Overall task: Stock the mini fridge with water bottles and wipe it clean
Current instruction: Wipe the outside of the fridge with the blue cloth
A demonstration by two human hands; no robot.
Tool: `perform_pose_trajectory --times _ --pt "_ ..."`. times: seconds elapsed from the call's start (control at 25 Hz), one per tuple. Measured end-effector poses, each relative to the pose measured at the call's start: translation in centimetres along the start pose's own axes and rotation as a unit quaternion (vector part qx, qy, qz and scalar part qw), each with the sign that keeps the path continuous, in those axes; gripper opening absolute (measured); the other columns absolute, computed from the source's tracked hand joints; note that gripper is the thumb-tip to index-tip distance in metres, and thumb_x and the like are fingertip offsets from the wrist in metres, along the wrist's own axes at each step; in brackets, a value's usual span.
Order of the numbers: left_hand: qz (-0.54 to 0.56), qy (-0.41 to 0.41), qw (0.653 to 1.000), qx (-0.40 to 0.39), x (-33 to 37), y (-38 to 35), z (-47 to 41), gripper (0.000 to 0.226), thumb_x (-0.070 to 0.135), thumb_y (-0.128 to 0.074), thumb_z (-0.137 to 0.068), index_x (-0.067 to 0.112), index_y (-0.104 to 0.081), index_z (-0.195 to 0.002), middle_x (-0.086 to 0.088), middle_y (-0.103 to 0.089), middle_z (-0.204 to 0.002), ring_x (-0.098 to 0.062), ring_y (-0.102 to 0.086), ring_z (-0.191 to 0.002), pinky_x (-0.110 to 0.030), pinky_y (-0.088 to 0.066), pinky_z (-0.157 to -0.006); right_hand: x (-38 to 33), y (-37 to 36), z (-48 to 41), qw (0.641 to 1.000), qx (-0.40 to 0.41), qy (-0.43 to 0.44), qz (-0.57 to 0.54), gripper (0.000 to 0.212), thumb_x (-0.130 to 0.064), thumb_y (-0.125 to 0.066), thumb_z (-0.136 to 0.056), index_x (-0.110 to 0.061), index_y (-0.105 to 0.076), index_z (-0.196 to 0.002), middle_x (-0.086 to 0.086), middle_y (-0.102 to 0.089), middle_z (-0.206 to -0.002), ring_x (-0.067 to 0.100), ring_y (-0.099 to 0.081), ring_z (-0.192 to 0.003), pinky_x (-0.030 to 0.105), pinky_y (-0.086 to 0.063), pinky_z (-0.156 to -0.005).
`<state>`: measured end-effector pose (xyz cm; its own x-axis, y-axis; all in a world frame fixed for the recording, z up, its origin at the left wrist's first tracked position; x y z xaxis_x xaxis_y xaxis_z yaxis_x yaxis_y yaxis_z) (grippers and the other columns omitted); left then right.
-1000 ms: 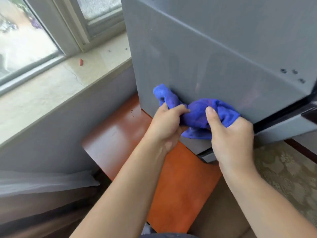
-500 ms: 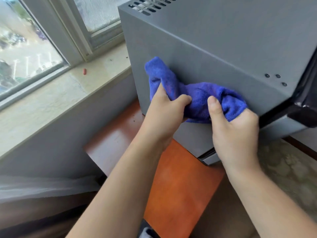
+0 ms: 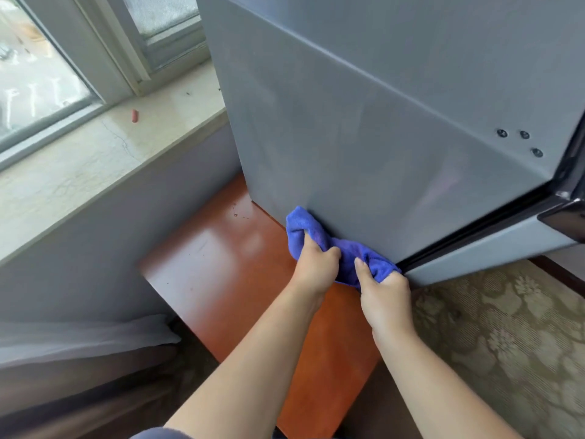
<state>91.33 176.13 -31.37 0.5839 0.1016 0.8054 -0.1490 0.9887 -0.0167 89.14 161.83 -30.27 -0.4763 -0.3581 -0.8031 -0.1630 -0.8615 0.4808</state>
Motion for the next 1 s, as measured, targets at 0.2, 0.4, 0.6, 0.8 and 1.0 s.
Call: perform_pose_trajectory --times 0.2,0.4,0.6,0.8,1.0 --pt "0.012 0.065 0.998 -0.020 -4.3 -1.5 -2.6 0.078 0.016 -0.048 -0.075 0.028 -0.034 -0.151 0.006 -0.054 -0.140 -0.018 -0.052 -0.129 -0.043 -0.044 -0.113 4.4 -1.7 -1.7 0.991 -0.019 -0.121 -0.054 0.028 -0.029 -0.071 -0.094 -0.007 -0.068 -0.077 0.012 -0.074 -0.078 0.032 -0.072 -0.080 0.050 -0.060 -0.084" --pt "0.050 0.121 0.991 -0.014 -9.2 -2.1 -5.7 0.065 0.015 -0.051 -0.069 0.021 -0.053 -0.134 -0.007 -0.063 -0.134 -0.024 -0.062 -0.121 -0.046 -0.053 -0.105 7.7 -3.1 -2.7 0.975 -0.034 -0.197 -0.093 0.025 -0.036 -0.074 -0.085 -0.010 -0.072 -0.086 0.010 -0.078 -0.084 0.033 -0.076 -0.085 0.055 -0.060 -0.087" --pt "0.140 0.118 0.982 -0.041 -5.0 -1.7 -2.4 0.023 -0.003 -0.051 -0.081 0.000 -0.064 -0.100 -0.019 -0.071 -0.104 -0.037 -0.069 -0.108 -0.050 -0.056 -0.099 4.0 -1.2 -1.2 0.995 0.009 -0.092 -0.045 0.040 -0.054 -0.068 -0.085 -0.015 -0.074 -0.082 0.001 -0.076 -0.079 0.026 -0.075 -0.079 0.049 -0.062 -0.081" --pt "0.197 0.048 0.977 -0.060 3.3 0.2 2.7 0.010 0.010 -0.058 -0.084 0.010 -0.057 -0.094 -0.012 -0.049 -0.091 -0.024 -0.056 -0.084 -0.036 -0.053 -0.077 -5.7 2.2 2.0 0.996 0.036 0.076 -0.015 0.055 -0.068 -0.056 -0.080 -0.015 -0.072 -0.079 -0.001 -0.072 -0.066 0.027 -0.071 -0.067 0.048 -0.060 -0.070" --pt "0.174 -0.058 0.980 -0.078 13.2 1.5 9.7 0.026 0.030 -0.056 -0.100 0.008 -0.066 -0.108 -0.016 -0.076 -0.107 -0.024 -0.076 -0.094 -0.039 -0.058 -0.096 -16.1 6.8 5.8 0.975 0.051 0.212 -0.044 0.056 -0.055 -0.063 -0.087 -0.002 -0.066 -0.071 0.000 -0.067 -0.055 0.021 -0.066 -0.058 0.042 -0.056 -0.064"
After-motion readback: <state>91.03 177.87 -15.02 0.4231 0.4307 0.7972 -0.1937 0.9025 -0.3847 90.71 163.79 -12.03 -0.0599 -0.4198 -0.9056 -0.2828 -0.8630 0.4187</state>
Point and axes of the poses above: each hand's wrist, its own z-axis away from the middle knuckle, its own y-axis out of the back of the hand, x = y × z, the point moved 5 cm from there along -z, towards the middle knuckle
